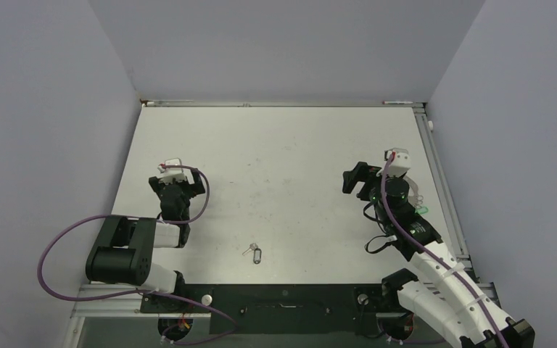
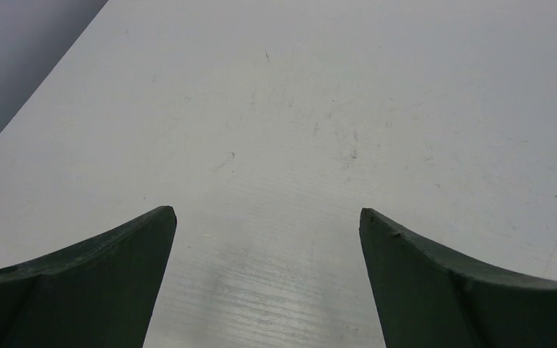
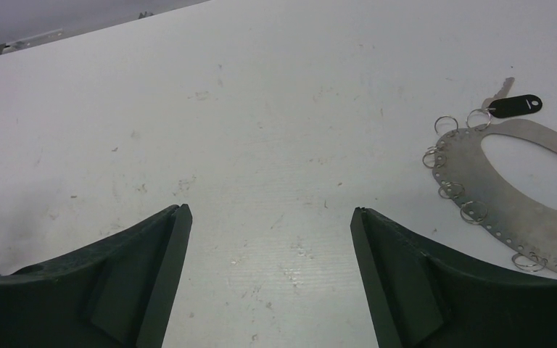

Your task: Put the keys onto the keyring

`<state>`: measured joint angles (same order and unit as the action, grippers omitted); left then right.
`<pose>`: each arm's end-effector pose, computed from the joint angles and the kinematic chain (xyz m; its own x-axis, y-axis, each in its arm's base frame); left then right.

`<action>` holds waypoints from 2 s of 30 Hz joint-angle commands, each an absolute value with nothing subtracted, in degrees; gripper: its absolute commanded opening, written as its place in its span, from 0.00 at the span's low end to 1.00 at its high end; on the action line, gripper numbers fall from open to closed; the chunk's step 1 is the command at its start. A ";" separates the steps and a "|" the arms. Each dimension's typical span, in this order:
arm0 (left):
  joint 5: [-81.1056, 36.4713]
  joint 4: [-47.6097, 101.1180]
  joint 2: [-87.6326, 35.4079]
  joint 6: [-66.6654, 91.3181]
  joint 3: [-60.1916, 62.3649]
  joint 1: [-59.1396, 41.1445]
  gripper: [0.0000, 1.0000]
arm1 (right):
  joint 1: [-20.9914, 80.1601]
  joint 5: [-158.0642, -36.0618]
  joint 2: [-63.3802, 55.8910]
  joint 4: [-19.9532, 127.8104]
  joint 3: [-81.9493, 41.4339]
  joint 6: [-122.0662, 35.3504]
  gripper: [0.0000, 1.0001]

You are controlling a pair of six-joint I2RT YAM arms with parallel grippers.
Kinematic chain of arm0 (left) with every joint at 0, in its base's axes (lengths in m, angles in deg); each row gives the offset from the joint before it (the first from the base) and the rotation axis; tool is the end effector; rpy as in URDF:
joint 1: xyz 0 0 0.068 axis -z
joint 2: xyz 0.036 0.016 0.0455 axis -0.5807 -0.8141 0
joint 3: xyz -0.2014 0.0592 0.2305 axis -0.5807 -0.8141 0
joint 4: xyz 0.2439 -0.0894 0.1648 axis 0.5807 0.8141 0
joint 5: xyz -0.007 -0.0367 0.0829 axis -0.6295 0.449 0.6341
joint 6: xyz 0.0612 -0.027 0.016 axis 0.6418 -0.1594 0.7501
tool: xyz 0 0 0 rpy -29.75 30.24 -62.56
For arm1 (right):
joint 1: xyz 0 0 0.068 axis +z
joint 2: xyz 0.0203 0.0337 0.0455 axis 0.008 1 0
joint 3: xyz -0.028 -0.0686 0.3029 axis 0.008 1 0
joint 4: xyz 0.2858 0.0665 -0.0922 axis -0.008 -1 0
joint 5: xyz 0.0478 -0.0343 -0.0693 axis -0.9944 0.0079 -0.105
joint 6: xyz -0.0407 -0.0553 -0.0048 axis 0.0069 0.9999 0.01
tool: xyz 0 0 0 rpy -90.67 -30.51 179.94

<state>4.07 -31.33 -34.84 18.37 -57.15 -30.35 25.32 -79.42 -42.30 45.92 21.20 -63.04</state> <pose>0.2703 -0.0069 0.1379 -0.1512 -0.0783 -0.9854 -0.2356 0.9710 -0.0410 0.2022 0.0829 0.2982 -0.3543 0.3201 -0.8787 -0.1177 0.9169 0.3815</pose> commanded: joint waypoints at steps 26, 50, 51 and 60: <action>6.26 49.04 19.01 -8.59 -31.17 -18.52 0.96 | 10.36 -72.86 -21.37 40.65 9.03 -65.15 0.93; -10.08 63.37 13.57 2.91 -25.59 -20.14 1.00 | 0.72 -72.88 2.47 48.11 4.30 -72.80 0.53; -10.47 63.12 13.59 3.05 -25.64 -20.16 0.96 | 0.72 -73.28 3.68 48.66 3.59 -73.20 0.53; -9.99 62.42 15.01 2.73 -26.52 -20.18 0.94 | 0.95 -72.51 12.52 48.19 -3.71 -78.52 0.55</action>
<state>-8.86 64.63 14.14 2.10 -26.33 -19.90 0.56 -74.26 10.92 45.95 0.24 -74.89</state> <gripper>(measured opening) 0.941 0.553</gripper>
